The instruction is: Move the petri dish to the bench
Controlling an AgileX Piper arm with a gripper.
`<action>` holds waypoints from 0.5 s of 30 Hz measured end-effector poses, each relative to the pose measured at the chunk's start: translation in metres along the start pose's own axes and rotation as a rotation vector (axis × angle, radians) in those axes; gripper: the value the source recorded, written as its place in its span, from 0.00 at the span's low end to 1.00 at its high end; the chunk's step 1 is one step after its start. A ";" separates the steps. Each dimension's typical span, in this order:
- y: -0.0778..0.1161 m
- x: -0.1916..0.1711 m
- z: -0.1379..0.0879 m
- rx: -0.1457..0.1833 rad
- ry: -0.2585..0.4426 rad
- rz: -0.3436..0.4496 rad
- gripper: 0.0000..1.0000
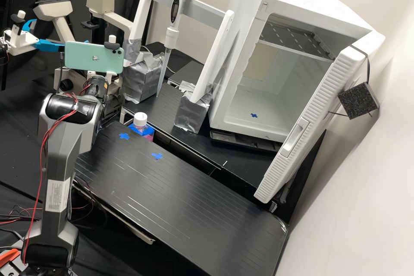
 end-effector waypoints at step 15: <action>-0.018 0.022 0.014 -0.065 -0.037 -0.031 1.00</action>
